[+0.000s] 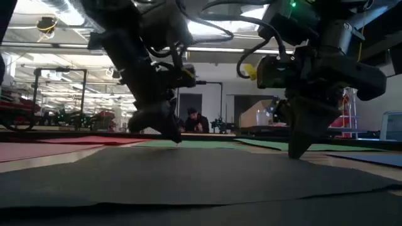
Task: Organize paper
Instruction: Stack the black paper on top of the black paper
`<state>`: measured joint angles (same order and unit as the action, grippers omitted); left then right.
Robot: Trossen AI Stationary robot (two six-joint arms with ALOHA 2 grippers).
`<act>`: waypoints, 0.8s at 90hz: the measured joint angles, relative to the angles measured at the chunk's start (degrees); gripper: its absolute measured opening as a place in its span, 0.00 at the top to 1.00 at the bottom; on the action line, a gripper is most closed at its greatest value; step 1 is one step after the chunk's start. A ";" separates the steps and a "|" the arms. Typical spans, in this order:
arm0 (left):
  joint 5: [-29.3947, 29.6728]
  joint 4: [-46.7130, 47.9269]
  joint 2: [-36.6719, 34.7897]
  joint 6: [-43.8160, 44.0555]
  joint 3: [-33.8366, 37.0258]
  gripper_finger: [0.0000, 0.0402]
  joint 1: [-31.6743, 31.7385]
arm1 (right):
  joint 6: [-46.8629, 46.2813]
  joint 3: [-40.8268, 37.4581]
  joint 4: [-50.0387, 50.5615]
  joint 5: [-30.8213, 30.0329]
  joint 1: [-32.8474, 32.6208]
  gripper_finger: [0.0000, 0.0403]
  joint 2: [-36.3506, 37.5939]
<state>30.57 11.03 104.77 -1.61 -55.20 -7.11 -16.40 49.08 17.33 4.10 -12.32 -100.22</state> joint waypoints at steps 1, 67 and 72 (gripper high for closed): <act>-0.01 -0.07 0.01 -0.10 0.00 1.00 0.15 | 0.01 0.00 -0.04 0.00 0.00 1.00 0.00; -11.37 -5.34 1.46 -6.86 0.46 1.00 -0.62 | 0.21 -0.02 -0.35 0.20 0.00 1.00 0.00; -11.21 -6.08 2.10 -7.08 0.39 1.00 -0.99 | 0.24 -0.02 -0.35 0.20 0.00 1.00 0.00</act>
<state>19.35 4.95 106.87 -8.69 -54.81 -8.10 -16.16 49.06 16.97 4.29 -12.32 -100.22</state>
